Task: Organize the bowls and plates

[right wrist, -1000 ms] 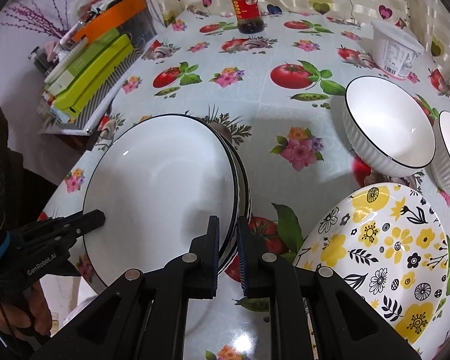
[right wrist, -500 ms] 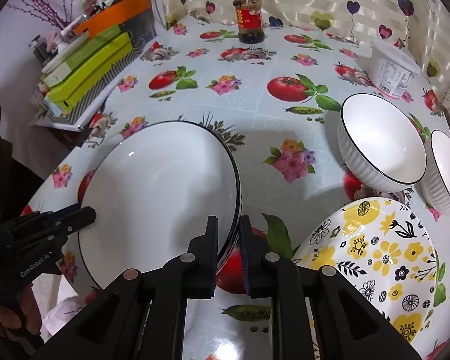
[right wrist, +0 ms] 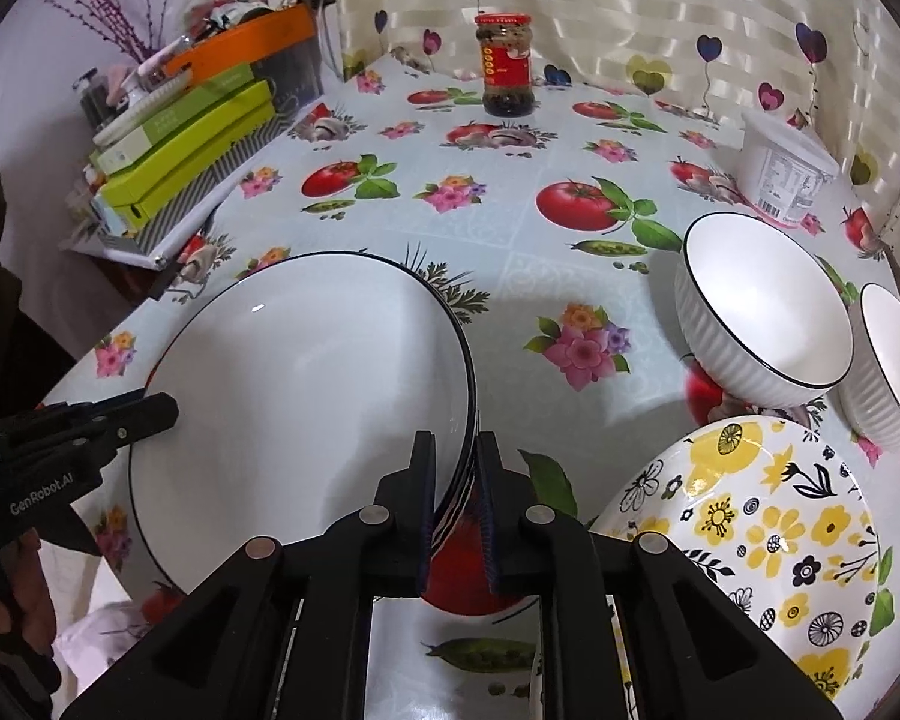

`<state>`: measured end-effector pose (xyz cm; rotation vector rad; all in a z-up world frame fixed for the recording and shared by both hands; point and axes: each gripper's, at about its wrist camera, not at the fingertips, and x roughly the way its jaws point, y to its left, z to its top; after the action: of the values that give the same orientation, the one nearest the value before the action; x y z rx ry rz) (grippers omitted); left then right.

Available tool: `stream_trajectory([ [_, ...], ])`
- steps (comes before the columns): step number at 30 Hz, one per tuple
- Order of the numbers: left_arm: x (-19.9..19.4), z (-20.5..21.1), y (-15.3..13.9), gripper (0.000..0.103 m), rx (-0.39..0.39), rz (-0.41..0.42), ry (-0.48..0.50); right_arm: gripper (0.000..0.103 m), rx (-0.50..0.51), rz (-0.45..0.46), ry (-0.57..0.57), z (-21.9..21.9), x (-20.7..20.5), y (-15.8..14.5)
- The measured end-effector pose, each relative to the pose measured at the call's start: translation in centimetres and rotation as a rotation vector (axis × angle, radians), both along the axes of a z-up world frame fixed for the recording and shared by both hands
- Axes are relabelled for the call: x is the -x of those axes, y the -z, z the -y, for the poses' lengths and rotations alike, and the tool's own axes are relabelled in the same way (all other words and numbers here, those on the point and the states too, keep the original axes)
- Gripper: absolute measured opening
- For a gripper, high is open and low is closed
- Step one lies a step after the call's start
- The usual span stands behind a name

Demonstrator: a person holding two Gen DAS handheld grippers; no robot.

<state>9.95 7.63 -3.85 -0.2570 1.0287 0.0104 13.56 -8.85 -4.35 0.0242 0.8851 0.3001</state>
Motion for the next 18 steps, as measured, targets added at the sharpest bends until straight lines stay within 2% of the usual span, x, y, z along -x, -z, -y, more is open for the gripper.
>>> stream_trajectory([
  [3, -0.1, -0.2, -0.1, 0.017, 0.012, 0.000, -0.001, 0.013, -0.037, -0.019, 0.001, 0.4, -0.3, 0.0],
  [7, 0.1, -0.4, -0.7, 0.017, 0.018, 0.021, -0.005, 0.017, -0.038, -0.028, 0.003, 0.7, 0.0, -0.7],
  [8, 0.2, -0.4, -0.9, 0.017, 0.017, 0.026, -0.006, 0.019, -0.039, -0.024, 0.003, 0.9, 0.2, -0.9],
  [10, 0.6, -0.5, -1.5, 0.017, 0.016, 0.043, -0.007, 0.032, -0.047, -0.015, 0.005, 1.3, 0.7, -1.5],
  [18, 2.4, 0.4, -4.4, 0.017, 0.015, 0.129, 0.013, 0.035, -0.094, 0.023, -0.003, 2.7, 3.5, -3.3],
])
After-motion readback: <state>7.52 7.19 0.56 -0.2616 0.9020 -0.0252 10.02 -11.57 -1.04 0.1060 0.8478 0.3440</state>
